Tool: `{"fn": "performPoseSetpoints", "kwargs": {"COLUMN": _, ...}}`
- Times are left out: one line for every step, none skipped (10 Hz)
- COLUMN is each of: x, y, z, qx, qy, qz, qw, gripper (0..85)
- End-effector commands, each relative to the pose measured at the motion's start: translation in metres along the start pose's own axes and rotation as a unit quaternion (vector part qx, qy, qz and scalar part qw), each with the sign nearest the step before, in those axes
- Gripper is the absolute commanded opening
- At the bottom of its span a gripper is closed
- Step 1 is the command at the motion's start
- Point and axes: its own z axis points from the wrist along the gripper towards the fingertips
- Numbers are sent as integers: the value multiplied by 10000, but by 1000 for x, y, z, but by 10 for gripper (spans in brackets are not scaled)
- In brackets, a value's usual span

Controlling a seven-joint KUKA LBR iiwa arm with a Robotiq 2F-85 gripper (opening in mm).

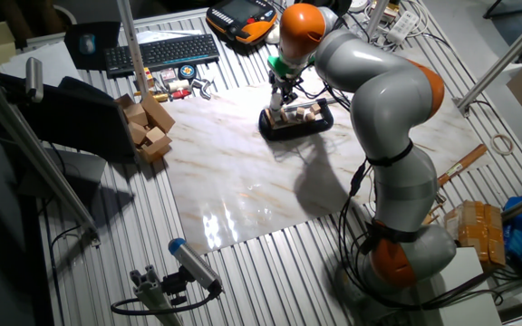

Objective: Install the light bulb by rotating it

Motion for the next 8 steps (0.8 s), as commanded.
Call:
{"fn": "performPoseSetpoints", "kwargs": {"x": 0, "y": 0, "z": 0, "qx": -3, "qy": -1, "qz": -20, "qw": 10000, "gripper": 850}}
{"fn": "performPoseSetpoints", "kwargs": {"x": 0, "y": 0, "z": 0, "qx": -1, "qy": -9, "qz": -75, "qw": 10000, "gripper": 850}}
{"fn": "performPoseSetpoints", "kwargs": {"x": 0, "y": 0, "z": 0, "qx": -19, "qy": -29, "qz": -145, "qw": 9999, "gripper": 850}}
{"fn": "performPoseSetpoints", "kwargs": {"x": 0, "y": 0, "z": 0, "qx": -14, "qy": -44, "qz": -323, "qw": 9995, "gripper": 850}}
{"fn": "performPoseSetpoints", "kwargs": {"x": 0, "y": 0, "z": 0, "qx": 29, "qy": -47, "qz": -722, "qw": 9974, "gripper": 850}}
{"fn": "performPoseSetpoints", "kwargs": {"x": -1, "y": 0, "z": -2, "qx": -11, "qy": -121, "qz": -1444, "qw": 9894, "gripper": 850}}
{"fn": "performPoseSetpoints", "kwargs": {"x": -1, "y": 0, "z": -2, "qx": -53, "qy": -139, "qz": -2227, "qw": 9748, "gripper": 850}}
{"fn": "performPoseSetpoints", "kwargs": {"x": -1, "y": 0, "z": -3, "qx": -47, "qy": -136, "qz": -2923, "qw": 9562, "gripper": 850}}
